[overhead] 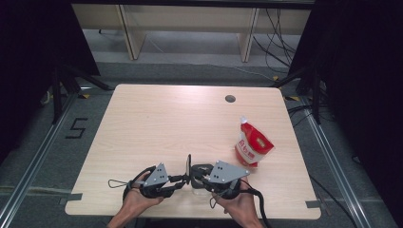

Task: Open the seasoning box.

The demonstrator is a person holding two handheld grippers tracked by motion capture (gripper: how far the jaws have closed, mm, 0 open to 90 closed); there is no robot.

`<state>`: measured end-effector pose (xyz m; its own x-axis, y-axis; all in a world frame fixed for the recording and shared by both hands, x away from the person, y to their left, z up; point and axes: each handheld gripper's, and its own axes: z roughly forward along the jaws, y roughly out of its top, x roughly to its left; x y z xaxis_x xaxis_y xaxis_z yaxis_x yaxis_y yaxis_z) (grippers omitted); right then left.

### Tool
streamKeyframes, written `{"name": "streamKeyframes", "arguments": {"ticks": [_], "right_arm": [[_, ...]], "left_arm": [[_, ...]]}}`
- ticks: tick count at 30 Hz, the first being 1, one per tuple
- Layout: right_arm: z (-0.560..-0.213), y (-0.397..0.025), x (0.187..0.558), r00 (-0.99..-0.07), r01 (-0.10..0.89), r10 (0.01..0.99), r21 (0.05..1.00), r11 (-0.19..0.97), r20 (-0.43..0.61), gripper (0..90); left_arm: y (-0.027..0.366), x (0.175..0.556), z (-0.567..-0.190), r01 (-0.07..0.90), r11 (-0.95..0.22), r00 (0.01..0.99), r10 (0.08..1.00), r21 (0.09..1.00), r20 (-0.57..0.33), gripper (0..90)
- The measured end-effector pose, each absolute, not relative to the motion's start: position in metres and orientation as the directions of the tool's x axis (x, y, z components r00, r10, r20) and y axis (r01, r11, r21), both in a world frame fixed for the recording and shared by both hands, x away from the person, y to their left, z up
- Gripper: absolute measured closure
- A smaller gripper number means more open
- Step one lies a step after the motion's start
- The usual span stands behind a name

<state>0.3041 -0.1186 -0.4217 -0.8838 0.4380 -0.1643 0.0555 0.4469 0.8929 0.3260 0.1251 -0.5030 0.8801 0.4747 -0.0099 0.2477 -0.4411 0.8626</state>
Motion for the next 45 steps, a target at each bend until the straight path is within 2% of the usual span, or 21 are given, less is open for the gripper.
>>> {"name": "streamKeyframes", "arguments": {"ticks": [16,26,34,35,37,38,41,45], "right_arm": [[-0.429,-0.109,0.308,-0.891,0.068,0.429,0.893,0.445,-0.145,84.7],[-0.427,-0.125,0.310,-0.874,0.061,0.458,0.898,0.436,-0.163,81.0],[-0.432,-0.156,0.310,-0.841,0.131,0.529,0.906,0.402,-0.114,74.8],[-0.434,-0.164,0.310,-0.835,0.137,0.540,0.910,0.392,-0.107,72.1],[-0.435,-0.168,0.310,-0.830,0.147,0.548,0.909,0.390,-0.101,70.7],[-0.438,-0.171,0.309,-0.824,0.152,0.559,0.912,0.380,-0.095,69.0],[-0.443,-0.187,0.306,-0.797,0.190,0.600,0.914,0.358,-0.070,61.2],[-0.447,-0.197,0.305,-0.787,0.210,0.615,0.917,0.340,-0.047,56.0]], "left_arm": [[0.125,0.325,-0.502,0.257,-0.431,0.879,0.476,0.865,-0.024,72.6],[0.131,0.324,-0.499,0.283,-0.430,0.869,0.493,0.857,-0.040,54.1],[0.134,0.322,-0.493,0.292,-0.425,0.860,0.509,0.856,-0.040,44.4],[0.134,0.323,-0.492,0.290,-0.431,0.858,0.512,0.855,-0.033,40.9],[0.135,0.321,-0.492,0.320,-0.415,0.846,0.531,0.852,-0.059,39.6],[0.137,0.321,-0.491,0.305,-0.431,0.850,0.526,0.849,-0.038,39.1],[0.139,0.317,-0.491,0.320,-0.411,0.841,0.539,0.854,-0.056,37.0],[0.141,0.314,-0.492,0.334,-0.397,0.829,0.555,0.855,-0.067,33.4]]}}
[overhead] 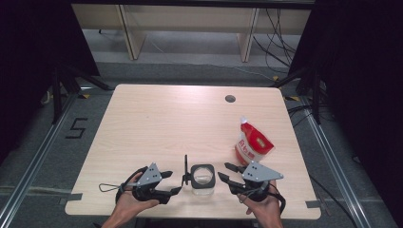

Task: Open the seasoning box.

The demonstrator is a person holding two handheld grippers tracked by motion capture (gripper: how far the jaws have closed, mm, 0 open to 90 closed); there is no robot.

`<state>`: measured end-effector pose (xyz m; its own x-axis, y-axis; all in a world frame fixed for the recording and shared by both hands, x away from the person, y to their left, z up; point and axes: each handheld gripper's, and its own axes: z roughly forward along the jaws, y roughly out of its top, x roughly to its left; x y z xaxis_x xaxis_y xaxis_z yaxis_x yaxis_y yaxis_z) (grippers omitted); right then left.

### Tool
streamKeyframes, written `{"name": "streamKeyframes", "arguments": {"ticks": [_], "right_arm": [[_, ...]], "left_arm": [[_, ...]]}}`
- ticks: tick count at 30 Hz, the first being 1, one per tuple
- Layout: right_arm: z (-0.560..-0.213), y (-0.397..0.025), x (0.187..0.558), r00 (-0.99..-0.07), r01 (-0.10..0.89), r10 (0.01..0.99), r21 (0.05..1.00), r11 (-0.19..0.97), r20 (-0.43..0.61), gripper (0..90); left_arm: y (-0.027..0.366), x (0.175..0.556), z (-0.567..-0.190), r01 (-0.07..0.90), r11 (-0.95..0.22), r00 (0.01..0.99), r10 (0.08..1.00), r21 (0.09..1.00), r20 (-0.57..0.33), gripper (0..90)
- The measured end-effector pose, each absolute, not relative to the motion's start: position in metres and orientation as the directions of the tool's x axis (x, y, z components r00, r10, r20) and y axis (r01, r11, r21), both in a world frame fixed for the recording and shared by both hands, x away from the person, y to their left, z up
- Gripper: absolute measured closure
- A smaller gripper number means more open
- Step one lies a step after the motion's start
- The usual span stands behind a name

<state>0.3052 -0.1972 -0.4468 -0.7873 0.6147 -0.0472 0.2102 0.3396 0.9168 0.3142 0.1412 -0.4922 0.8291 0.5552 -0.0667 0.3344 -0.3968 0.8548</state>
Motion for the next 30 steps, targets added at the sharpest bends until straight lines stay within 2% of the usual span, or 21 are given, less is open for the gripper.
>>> {"name": "streamKeyframes", "arguments": {"ticks": [2,5,10,11,14,22,24,26,28,30], "right_arm": [[-0.450,-0.205,0.303,-0.771,0.244,0.637,0.919,0.309,-0.010,49.3],[-0.453,-0.214,0.304,-0.751,0.240,0.660,0.923,0.300,-0.019,44.0],[-0.457,-0.223,0.299,-0.726,0.294,0.687,0.915,0.276,0.026,41.1],[-0.458,-0.227,0.302,-0.734,0.248,0.679,0.922,0.298,-0.022,40.6],[-0.461,-0.231,0.299,-0.713,0.299,0.701,0.914,0.276,0.022,39.9],[-0.462,-0.240,0.292,-0.682,0.335,0.730,0.905,0.261,0.041,39.6],[-0.463,-0.245,0.294,-0.689,0.278,0.725,0.918,0.284,-0.016,39.4],[-0.464,-0.252,0.292,-0.660,0.326,0.751,0.913,0.245,0.034,38.2],[-0.465,-0.255,0.293,-0.654,0.320,0.756,0.916,0.243,0.028,37.5],[-0.467,-0.257,0.290,-0.625,0.358,0.778,0.909,0.212,0.065,36.9]], "left_arm": [[0.145,0.311,-0.494,0.372,-0.383,0.806,0.586,0.846,-0.089,28.6],[0.147,0.311,-0.495,0.386,-0.363,0.794,0.598,0.848,-0.105,20.9],[0.151,0.308,-0.496,0.403,-0.333,0.777,0.616,0.853,-0.127,17.0],[0.152,0.308,-0.495,0.393,-0.341,0.781,0.614,0.854,-0.114,16.8],[0.152,0.305,-0.495,0.403,-0.330,0.768,0.629,0.853,-0.119,17.0],[0.151,0.299,-0.496,0.407,-0.345,0.762,0.639,0.846,-0.106,17.5],[0.150,0.299,-0.497,0.405,-0.350,0.769,0.630,0.845,-0.108,17.5],[0.148,0.298,-0.499,0.409,-0.356,0.764,0.637,0.840,-0.103,17.8],[0.148,0.298,-0.500,0.409,-0.365,0.763,0.640,0.836,-0.094,18.2],[0.147,0.300,-0.502,0.420,-0.361,0.761,0.640,0.832,-0.107,18.5]]}}
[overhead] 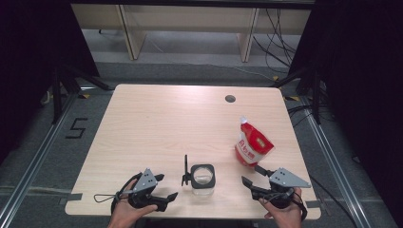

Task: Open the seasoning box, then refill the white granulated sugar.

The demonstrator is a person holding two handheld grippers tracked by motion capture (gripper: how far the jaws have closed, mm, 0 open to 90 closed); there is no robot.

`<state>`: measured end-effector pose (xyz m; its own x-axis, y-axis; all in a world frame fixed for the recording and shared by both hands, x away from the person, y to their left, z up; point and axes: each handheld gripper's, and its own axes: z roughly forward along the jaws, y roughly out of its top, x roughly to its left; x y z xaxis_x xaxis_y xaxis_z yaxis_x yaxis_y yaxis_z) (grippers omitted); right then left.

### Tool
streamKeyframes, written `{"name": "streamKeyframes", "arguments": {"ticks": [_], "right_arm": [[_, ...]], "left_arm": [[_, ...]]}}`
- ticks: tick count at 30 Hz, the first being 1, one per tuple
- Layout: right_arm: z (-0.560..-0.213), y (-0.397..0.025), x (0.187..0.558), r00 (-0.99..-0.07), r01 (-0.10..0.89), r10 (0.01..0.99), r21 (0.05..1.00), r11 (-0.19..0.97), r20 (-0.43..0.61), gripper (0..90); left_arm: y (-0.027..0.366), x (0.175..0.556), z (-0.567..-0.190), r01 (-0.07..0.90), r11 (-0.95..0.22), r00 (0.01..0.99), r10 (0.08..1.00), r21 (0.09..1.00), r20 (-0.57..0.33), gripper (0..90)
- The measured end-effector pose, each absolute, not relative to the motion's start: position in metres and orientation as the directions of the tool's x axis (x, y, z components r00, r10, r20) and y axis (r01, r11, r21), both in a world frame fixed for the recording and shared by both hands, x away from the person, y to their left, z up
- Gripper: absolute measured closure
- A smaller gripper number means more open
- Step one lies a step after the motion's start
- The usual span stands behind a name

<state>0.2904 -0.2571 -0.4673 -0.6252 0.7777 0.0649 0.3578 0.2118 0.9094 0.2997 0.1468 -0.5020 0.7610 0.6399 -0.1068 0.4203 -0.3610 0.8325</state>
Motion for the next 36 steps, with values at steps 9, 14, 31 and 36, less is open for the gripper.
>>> {"name": "streamKeyframes", "arguments": {"ticks": [9,14,31,36], "right_arm": [[-0.473,-0.267,0.296,-0.609,0.358,0.791,0.910,0.208,0.059,33.0],[-0.476,-0.272,0.299,-0.593,0.366,0.804,0.906,0.214,0.050,28.1],[-0.489,-0.276,0.316,-0.539,0.370,0.839,0.916,0.158,0.073,18.6],[-0.494,-0.275,0.327,-0.532,0.367,0.845,0.915,0.169,0.057,17.9]], "left_arm": [[0.148,0.298,-0.502,0.405,-0.382,0.764,0.640,0.831,-0.079,18.9],[0.148,0.297,-0.501,0.403,-0.375,0.768,0.634,0.834,-0.086,19.0],[0.146,0.295,-0.502,0.402,-0.371,0.770,0.632,0.837,-0.090,18.1],[0.148,0.296,-0.501,0.381,-0.383,0.778,0.625,0.842,-0.068,18.0]]}}
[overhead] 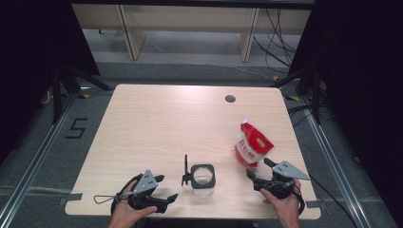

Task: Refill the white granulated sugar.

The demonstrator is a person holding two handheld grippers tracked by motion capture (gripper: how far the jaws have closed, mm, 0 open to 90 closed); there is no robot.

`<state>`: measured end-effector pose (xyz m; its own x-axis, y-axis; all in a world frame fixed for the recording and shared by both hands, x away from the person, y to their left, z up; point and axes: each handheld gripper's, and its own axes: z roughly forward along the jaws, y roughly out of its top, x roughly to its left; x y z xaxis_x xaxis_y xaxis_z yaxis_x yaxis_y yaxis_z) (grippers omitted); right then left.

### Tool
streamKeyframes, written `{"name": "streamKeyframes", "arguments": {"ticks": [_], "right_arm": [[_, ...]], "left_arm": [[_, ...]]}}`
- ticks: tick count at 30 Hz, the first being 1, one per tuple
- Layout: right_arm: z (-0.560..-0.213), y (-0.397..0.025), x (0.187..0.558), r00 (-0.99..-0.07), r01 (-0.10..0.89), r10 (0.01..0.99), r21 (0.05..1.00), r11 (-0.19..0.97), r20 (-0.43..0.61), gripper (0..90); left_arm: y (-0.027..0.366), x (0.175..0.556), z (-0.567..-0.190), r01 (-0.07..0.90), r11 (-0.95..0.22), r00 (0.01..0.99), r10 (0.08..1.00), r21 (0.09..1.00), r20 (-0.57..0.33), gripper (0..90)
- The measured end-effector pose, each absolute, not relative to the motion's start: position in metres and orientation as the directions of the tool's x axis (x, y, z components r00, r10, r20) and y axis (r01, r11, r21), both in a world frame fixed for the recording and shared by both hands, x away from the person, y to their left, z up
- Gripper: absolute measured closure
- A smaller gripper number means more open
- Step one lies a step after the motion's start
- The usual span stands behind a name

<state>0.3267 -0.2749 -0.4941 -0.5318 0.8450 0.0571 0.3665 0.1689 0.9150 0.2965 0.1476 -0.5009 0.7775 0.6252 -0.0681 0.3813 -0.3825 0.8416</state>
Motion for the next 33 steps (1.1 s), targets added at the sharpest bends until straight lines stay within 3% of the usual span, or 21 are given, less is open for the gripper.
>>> {"name": "streamKeyframes", "arguments": {"ticks": [7,12,14,18,22,25,26,27,33], "right_arm": [[-0.499,-0.270,0.341,-0.504,0.379,0.861,0.913,0.153,0.066,17.0],[-0.503,-0.272,0.357,-0.514,0.313,0.858,0.934,0.172,0.014,17.9],[-0.502,-0.270,0.356,-0.498,0.346,0.866,0.926,0.151,0.045,17.7],[-0.503,-0.269,0.363,-0.540,0.298,0.842,0.939,0.172,0.018,16.2],[-0.503,-0.269,0.362,-0.522,0.316,0.851,0.940,0.131,0.057,16.1],[-0.505,-0.270,0.365,-0.520,0.317,0.853,0.938,0.140,0.048,15.9],[-0.505,-0.272,0.368,-0.537,0.282,0.844,0.943,0.178,0.001,15.8],[-0.506,-0.269,0.366,-0.522,0.320,0.851,0.937,0.140,0.051,15.7],[-0.509,-0.267,0.372,-0.541,0.288,0.840,0.944,0.163,0.020,15.6]], "left_arm": [[0.146,0.296,-0.503,0.393,-0.360,0.770,0.631,0.846,-0.090,18.0],[0.145,0.295,-0.502,0.404,-0.359,0.765,0.637,0.841,-0.096,18.0],[0.147,0.296,-0.502,0.395,-0.377,0.774,0.628,0.838,-0.082,18.0],[0.146,0.295,-0.503,0.404,-0.359,0.768,0.633,0.841,-0.098,18.0],[0.146,0.296,-0.503,0.393,-0.363,0.769,0.634,0.845,-0.086,18.0],[0.145,0.296,-0.503,0.398,-0.353,0.765,0.637,0.847,-0.094,18.1],[0.145,0.296,-0.503,0.401,-0.352,0.766,0.635,0.846,-0.099,18.1],[0.145,0.295,-0.502,0.403,-0.356,0.766,0.635,0.843,-0.098,18.0],[0.146,0.296,-0.502,0.397,-0.359,0.765,0.638,0.845,-0.089,18.1]]}}
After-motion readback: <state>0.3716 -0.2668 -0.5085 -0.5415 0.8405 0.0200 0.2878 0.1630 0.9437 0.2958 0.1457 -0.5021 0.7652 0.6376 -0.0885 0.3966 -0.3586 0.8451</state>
